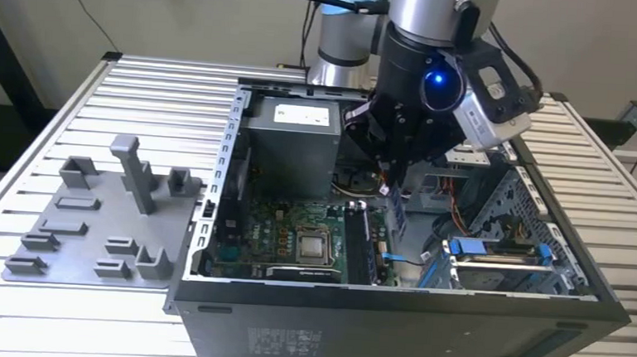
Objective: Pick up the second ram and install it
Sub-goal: 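Insert the second ram into the second slot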
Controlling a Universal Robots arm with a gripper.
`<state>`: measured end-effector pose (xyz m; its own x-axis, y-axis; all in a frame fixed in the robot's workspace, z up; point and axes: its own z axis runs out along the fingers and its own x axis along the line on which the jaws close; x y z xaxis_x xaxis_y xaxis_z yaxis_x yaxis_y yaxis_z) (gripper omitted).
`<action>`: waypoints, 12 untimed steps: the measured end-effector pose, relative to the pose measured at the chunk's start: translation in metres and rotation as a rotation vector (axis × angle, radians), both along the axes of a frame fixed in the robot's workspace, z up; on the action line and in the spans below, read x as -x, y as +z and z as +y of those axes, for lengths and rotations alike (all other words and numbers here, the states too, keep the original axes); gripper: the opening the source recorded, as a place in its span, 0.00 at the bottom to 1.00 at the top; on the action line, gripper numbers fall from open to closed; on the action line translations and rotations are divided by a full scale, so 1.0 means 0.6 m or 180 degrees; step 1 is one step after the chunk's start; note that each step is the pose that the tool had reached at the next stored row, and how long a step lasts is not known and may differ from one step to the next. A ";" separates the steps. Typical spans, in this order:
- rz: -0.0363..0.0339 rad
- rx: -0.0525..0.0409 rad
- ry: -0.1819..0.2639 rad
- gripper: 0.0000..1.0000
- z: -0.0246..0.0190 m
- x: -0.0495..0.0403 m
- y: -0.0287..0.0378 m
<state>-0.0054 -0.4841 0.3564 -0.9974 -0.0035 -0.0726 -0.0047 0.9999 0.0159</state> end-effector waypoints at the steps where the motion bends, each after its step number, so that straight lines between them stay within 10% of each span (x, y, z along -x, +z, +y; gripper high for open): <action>1: 0.0001 0.0000 -0.0016 0.14 0.0000 0.000 -0.001; 12: 0.0003 0.0000 -0.0372 0.14 0.0000 -0.001 -0.010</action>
<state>-0.0049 -0.4841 0.3502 -0.9910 0.1127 -0.0716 0.1119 0.9936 0.0158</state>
